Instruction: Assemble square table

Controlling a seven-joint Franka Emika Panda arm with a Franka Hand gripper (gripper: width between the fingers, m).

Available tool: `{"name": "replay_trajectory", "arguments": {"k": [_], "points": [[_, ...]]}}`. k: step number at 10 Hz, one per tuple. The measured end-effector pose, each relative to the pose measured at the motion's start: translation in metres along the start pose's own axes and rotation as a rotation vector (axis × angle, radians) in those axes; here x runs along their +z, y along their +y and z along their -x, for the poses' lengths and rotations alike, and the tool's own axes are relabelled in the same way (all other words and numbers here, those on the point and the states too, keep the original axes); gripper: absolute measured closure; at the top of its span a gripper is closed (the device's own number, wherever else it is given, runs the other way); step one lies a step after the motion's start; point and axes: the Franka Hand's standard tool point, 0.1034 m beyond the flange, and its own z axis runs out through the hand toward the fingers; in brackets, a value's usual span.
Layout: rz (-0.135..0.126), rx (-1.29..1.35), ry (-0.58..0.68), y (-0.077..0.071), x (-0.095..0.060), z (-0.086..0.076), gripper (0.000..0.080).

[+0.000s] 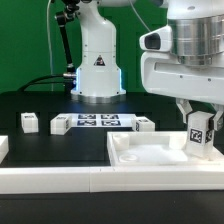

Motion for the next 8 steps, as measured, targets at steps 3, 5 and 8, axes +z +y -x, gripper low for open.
{"name": "replay_trajectory", "arguments": {"k": [3, 5, 8], "points": [[0.0, -0.051, 0.0, -0.0001, 0.0001, 0.0003, 0.019], [0.028, -0.244, 0.016, 0.0008, -0.0007, 0.0003, 0.0158], [0.033, -0.553, 0.03, -0.0023, -0.0012, 0.0012, 0.0151]]}}
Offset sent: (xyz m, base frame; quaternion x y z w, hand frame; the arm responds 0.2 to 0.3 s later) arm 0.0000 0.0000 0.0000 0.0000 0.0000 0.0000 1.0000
